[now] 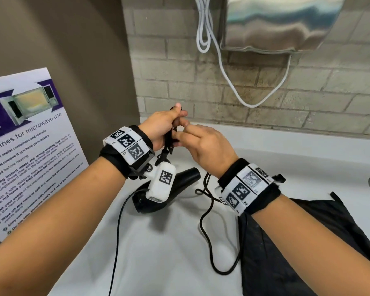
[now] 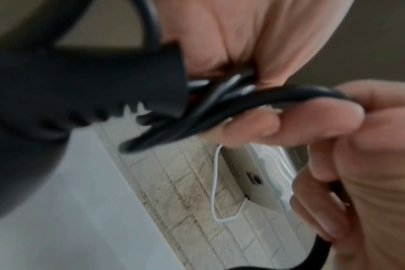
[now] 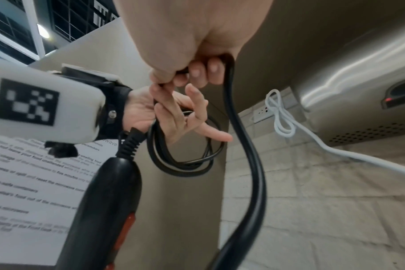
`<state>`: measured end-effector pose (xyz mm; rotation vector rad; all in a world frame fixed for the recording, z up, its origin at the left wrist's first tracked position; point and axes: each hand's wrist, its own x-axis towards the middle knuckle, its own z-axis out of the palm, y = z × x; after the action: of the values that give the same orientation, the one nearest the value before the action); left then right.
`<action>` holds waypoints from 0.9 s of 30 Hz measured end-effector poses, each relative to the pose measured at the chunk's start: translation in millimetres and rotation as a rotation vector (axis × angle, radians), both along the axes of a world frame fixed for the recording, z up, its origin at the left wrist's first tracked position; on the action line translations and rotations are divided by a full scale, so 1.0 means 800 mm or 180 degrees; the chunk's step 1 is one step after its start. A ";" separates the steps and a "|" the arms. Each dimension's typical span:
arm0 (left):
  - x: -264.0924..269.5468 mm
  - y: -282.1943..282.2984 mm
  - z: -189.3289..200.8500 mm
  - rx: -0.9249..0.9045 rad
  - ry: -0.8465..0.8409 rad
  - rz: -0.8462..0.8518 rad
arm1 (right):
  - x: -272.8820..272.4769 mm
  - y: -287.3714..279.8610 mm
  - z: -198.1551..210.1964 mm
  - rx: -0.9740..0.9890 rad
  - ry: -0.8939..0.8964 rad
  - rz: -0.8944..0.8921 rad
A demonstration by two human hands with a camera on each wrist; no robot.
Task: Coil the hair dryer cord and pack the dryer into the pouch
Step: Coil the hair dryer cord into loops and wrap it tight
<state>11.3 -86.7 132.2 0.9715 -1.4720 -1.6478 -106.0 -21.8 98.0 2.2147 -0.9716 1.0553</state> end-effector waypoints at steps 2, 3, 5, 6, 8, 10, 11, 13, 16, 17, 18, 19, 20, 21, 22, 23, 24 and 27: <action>-0.001 0.000 0.000 0.0008 -0.0020 -0.0040 | 0.000 0.001 -0.004 -0.0094 0.0458 0.0040; 0.000 0.002 0.002 0.0035 0.0033 -0.0043 | 0.000 0.001 -0.008 -0.0148 0.0678 0.0038; -0.001 0.005 0.004 0.0121 0.0141 -0.0044 | 0.005 0.000 -0.015 -0.0160 0.0838 0.0102; -0.001 0.007 0.004 0.0162 0.0166 -0.0056 | 0.007 -0.001 -0.019 -0.0128 0.0799 0.0158; -0.004 0.010 0.002 0.0237 0.0206 -0.0104 | 0.010 -0.002 -0.021 -0.0038 0.0633 0.0192; -0.007 0.010 0.000 0.0253 0.0259 -0.0134 | 0.013 -0.001 -0.018 0.0045 0.0239 0.0145; -0.009 0.011 0.000 0.0276 0.0259 -0.0149 | 0.014 0.000 -0.017 0.0065 -0.0063 0.0098; -0.013 0.015 0.002 0.0357 0.0126 -0.0179 | 0.018 0.001 -0.015 0.0104 -0.0653 -0.0264; -0.012 0.024 0.006 0.0007 -0.0476 -0.0556 | 0.020 0.003 -0.010 0.0551 -0.1278 -0.1046; -0.012 0.026 0.006 -0.0170 -0.0687 -0.0689 | 0.017 0.002 -0.005 0.0817 -0.1397 -0.1187; -0.011 0.028 0.005 -0.0325 -0.0885 -0.0769 | 0.012 0.002 0.000 0.1135 -0.1454 -0.1259; -0.010 0.030 0.005 -0.0454 -0.1043 -0.0814 | 0.006 0.001 0.005 0.1397 -0.1456 -0.1278; -0.011 0.031 0.003 -0.0558 -0.1172 -0.0841 | 0.000 0.001 0.010 0.1502 -0.1401 -0.1284; -0.011 0.032 0.001 -0.0629 -0.1220 -0.0867 | -0.006 0.001 0.016 0.1532 -0.1322 -0.1280; -0.011 0.031 0.000 -0.0649 -0.1210 -0.0903 | -0.011 0.000 0.022 0.1574 -0.1242 -0.1261; -0.010 0.031 0.000 -0.0589 -0.1148 -0.0989 | -0.016 0.000 0.029 0.1690 -0.1159 -0.1196; -0.009 0.028 0.000 -0.0487 -0.1093 -0.1144 | -0.021 0.000 0.034 0.1904 -0.1054 -0.1085; -0.002 0.023 0.004 -0.0270 -0.0967 -0.1578 | -0.035 -0.004 0.039 0.2449 -0.0682 -0.0791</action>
<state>10.0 -68.4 135.6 0.8834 -2.1018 -1.8092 -134.3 -25.2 129.1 2.4700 -1.9515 0.9040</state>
